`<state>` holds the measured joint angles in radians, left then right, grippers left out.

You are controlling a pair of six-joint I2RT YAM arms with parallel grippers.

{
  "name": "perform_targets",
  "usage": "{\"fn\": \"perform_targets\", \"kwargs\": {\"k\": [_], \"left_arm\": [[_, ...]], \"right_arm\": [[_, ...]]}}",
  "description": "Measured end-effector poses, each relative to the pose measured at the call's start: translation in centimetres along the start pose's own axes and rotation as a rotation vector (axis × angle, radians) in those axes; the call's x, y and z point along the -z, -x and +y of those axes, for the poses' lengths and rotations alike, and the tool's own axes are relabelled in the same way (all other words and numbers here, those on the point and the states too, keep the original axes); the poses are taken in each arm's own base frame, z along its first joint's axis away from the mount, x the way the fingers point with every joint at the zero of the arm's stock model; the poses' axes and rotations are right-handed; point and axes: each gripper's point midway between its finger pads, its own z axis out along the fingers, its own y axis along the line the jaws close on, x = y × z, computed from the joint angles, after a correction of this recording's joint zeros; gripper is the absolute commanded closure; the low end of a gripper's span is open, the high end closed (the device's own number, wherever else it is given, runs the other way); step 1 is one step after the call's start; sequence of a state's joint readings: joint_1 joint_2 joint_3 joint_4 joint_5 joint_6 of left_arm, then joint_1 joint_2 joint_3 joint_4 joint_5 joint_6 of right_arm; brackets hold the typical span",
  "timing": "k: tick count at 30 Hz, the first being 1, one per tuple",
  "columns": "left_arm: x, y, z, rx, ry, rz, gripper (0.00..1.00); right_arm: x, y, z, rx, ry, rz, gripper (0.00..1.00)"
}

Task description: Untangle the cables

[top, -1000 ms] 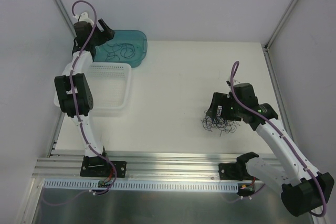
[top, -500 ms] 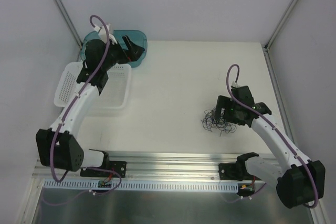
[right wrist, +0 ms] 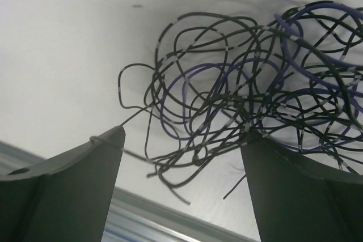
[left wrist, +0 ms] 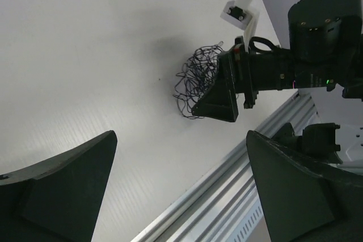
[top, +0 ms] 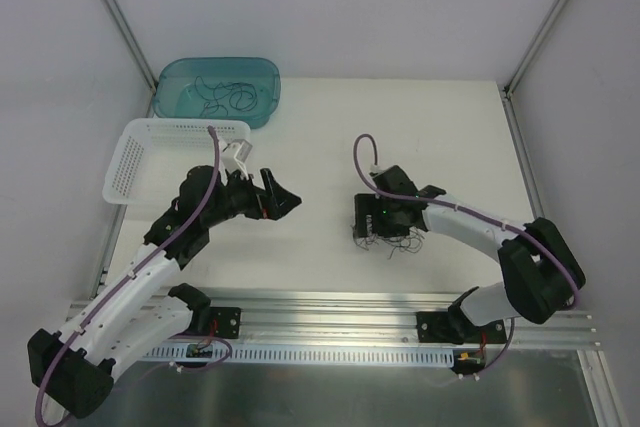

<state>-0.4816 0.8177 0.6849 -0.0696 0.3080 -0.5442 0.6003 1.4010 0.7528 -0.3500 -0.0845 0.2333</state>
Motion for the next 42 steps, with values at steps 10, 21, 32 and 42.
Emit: {"fn": "perform_targets", "kwargs": {"k": [10, 21, 32, 42], "left_arm": [[-0.1, -5.1, 0.5, 0.075, 0.041, 0.132, 0.01], [-6.3, -8.6, -0.8, 0.024, 0.171, 0.310, 0.04], [-12.3, -13.8, 0.4, 0.018, 0.341, 0.428, 0.19], [-12.9, -17.2, 2.8, 0.035, 0.428, 0.499, 0.79]], "right_arm": [[3.4, 3.6, 9.3, 0.137, 0.150, -0.101, 0.13], [6.6, 6.4, 0.4, 0.017, -0.004, -0.219, 0.31], [5.1, 7.0, -2.4, -0.003, 0.002, -0.199, 0.42], [1.2, 7.0, -1.2, 0.026, 0.087, -0.126, 0.49]]}}
